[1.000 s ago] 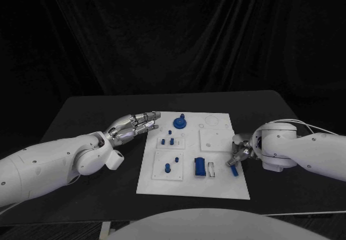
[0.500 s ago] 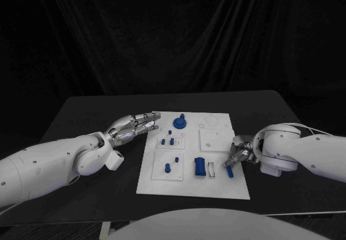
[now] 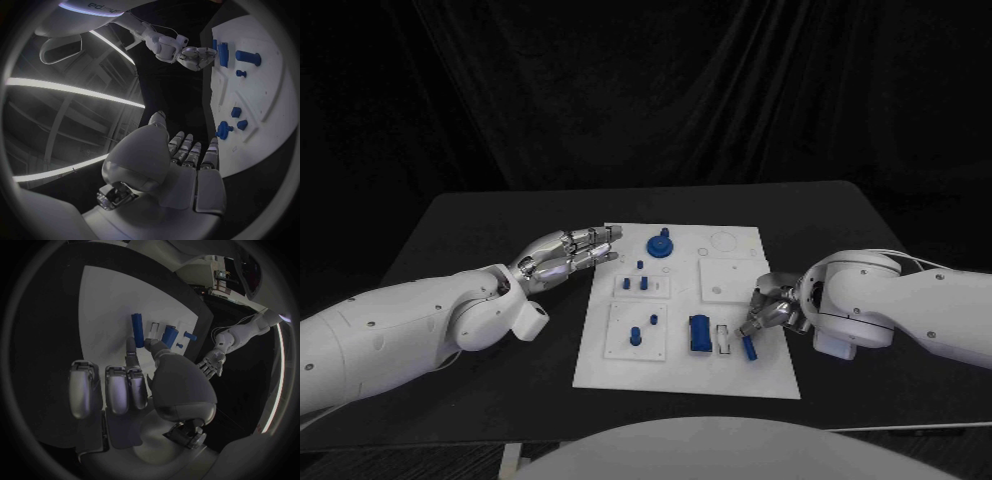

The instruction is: Assemble the parts on the task board

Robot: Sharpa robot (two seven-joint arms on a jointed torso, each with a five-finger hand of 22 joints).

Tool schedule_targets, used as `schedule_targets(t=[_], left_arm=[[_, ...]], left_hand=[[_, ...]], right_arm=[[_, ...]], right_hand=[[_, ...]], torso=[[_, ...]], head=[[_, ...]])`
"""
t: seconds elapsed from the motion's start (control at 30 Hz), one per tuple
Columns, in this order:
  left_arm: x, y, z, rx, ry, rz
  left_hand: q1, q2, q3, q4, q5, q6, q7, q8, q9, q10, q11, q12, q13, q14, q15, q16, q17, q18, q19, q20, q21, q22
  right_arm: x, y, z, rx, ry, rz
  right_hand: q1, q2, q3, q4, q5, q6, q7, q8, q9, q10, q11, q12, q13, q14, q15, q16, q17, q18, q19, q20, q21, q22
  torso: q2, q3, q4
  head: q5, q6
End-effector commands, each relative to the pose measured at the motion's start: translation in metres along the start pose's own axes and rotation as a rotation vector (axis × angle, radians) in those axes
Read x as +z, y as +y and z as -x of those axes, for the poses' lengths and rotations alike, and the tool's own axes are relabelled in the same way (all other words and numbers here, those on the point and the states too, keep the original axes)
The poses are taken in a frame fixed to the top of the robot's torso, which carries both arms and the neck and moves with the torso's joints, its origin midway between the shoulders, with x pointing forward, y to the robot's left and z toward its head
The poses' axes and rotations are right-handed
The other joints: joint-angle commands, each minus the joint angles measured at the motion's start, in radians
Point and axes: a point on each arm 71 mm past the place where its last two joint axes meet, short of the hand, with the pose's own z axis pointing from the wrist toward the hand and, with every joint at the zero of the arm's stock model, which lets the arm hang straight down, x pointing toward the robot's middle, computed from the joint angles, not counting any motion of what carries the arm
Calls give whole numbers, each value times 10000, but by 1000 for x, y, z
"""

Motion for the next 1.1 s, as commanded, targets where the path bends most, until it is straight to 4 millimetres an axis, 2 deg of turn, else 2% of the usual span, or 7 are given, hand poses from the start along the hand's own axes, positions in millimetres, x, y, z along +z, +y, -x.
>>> schedule_targets(t=[0.03, 0.67, 1.1], left_arm=[[1, 0, -2, -163, 98, -94], [2, 1, -3, -201, 172, -8], [2, 1, -3, -205, 167, -11]], left_hand=[[91, 11, 57, -23, 61, 47, 590, 32, 11, 89, -12, 41, 16, -5, 77, 48, 17, -88, 31, 51, 40, 5], [96, 12, 61, -22, 61, 35, 591, 29, 9, 91, -6, 30, 15, -6, 80, 44, 16, -91, 32, 51, 41, 6], [102, 10, 68, -17, 60, 25, 592, 26, 8, 100, 3, 34, 14, -7, 85, 45, 15, -98, 33, 50, 42, 8]], right_arm=[[-1, 3, 0, 408, 38, -21], [1, 12, 7, 1177, 97, 104], [11, 19, 11, 1266, -55, 33]], right_hand=[[-81, 29, 208, -146, -14, 51, 12, 42, 9, 1056, -78, 27, 2630, 759, -48, -66, 1232, 48, 562, -30, -35, 2245], [-247, 61, 276, -139, -111, 10, 24, 41, 19, 1056, -70, 27, 2630, 757, -45, -71, 1217, 52, 557, -30, -55, 2239], [-488, 118, 388, -148, -534, -25, 19, 73, 51, 1056, -72, 27, 2630, 752, -42, -84, 1185, 61, 545, -26, -98, 2228]], torso=[[-4, -8, 12], [8, 1, 11], [10, 0, 15]], head=[[-7, 0], [-84, 0], [-71, 0]])
